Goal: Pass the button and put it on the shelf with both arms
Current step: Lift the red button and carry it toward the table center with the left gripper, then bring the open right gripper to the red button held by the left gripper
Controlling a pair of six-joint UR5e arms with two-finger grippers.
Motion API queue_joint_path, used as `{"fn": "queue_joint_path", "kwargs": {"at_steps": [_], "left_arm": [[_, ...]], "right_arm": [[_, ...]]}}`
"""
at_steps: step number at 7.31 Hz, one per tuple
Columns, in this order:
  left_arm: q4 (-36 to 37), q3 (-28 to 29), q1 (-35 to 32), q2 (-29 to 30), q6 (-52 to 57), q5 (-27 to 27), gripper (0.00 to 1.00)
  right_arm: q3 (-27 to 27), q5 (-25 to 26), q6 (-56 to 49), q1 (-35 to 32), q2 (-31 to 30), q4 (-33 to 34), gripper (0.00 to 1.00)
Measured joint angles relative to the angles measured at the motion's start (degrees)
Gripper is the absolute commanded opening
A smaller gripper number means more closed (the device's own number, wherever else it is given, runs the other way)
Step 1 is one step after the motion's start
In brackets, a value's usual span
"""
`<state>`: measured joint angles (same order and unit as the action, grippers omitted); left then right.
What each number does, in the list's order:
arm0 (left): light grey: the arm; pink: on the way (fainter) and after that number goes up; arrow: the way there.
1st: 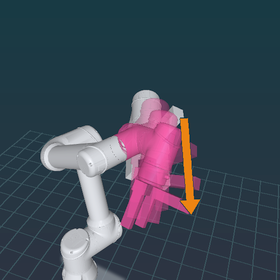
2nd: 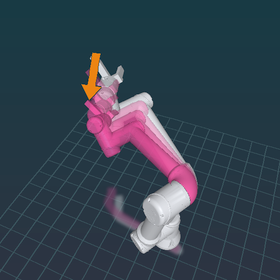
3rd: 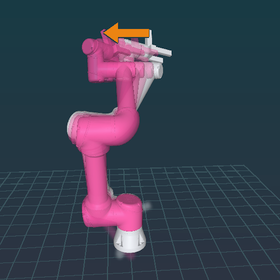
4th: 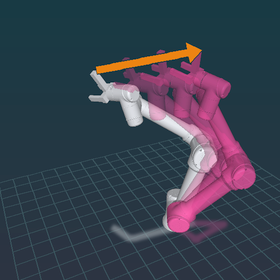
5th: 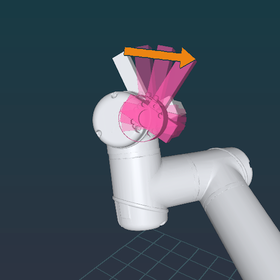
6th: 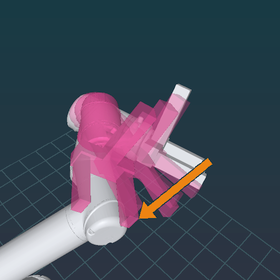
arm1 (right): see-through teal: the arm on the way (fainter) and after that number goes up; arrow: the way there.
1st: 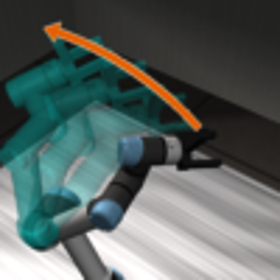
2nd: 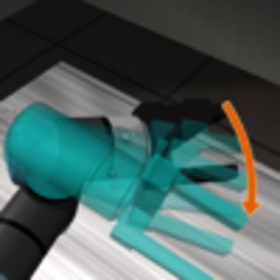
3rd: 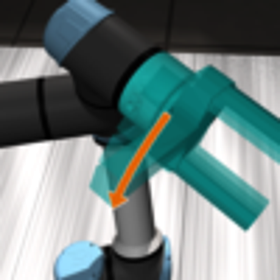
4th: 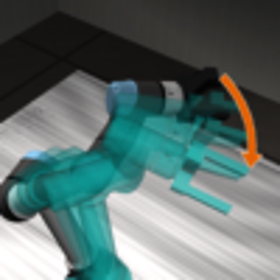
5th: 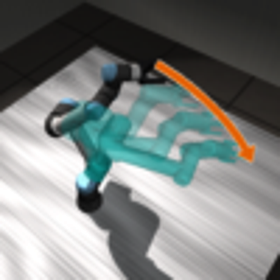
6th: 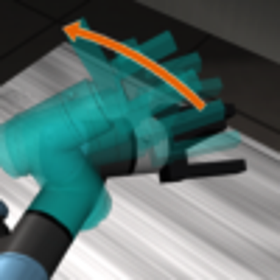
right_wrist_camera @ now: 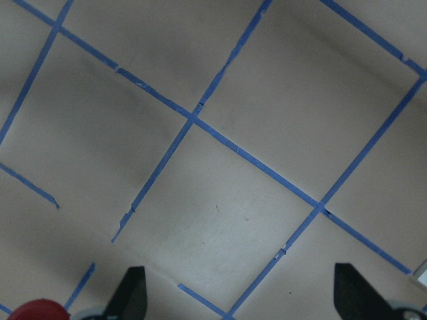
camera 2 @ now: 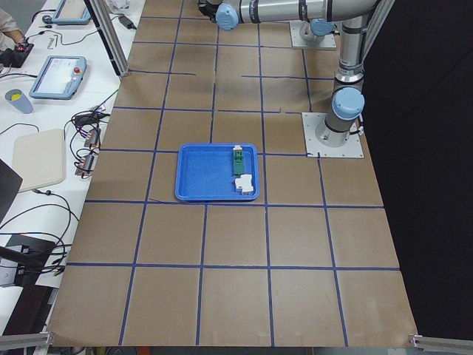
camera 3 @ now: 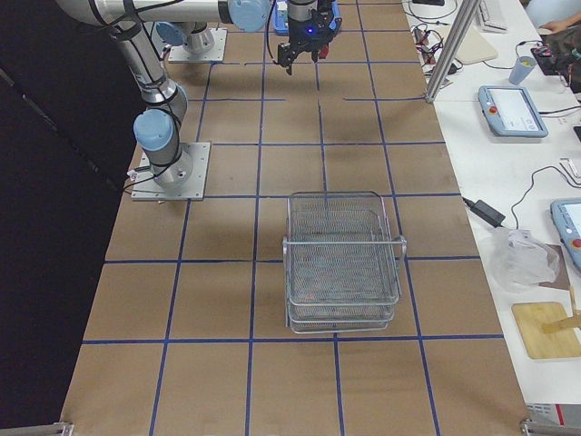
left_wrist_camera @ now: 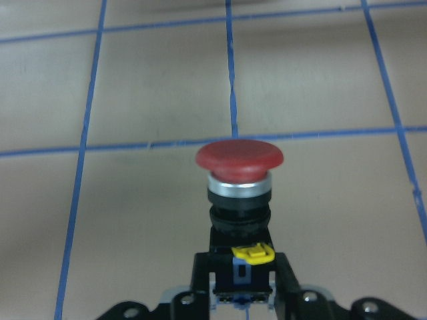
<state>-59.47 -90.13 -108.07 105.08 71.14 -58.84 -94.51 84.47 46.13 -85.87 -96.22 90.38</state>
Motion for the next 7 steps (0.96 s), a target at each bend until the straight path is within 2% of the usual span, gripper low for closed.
{"fn": "queue_joint_path", "kwargs": {"at_steps": [2, 4, 5, 7], "left_arm": [[0.44, -0.58, -1.61, -0.92, -0.79, 0.66, 0.0], [0.49, -1.05, -1.98, -1.57, -4.05, 0.66, 0.0], [0.52, -1.07, -2.02, -1.72, -5.24, 0.66, 0.0], [0.57, -1.05, -2.05, -1.82, -5.94, 0.71, 0.0]], "right_arm": [[0.07, -0.19, -16.53, 1.23, -0.1, 0.29, 1.0], [0.27, -0.81, -23.12, 2.33, -0.22, 0.31, 1.0], [0.38, -2.56, -22.38, 2.36, -0.26, 0.61, 1.0], [0.45, -5.41, -9.54, 2.28, -0.07, 1.17, 1.0]]}}
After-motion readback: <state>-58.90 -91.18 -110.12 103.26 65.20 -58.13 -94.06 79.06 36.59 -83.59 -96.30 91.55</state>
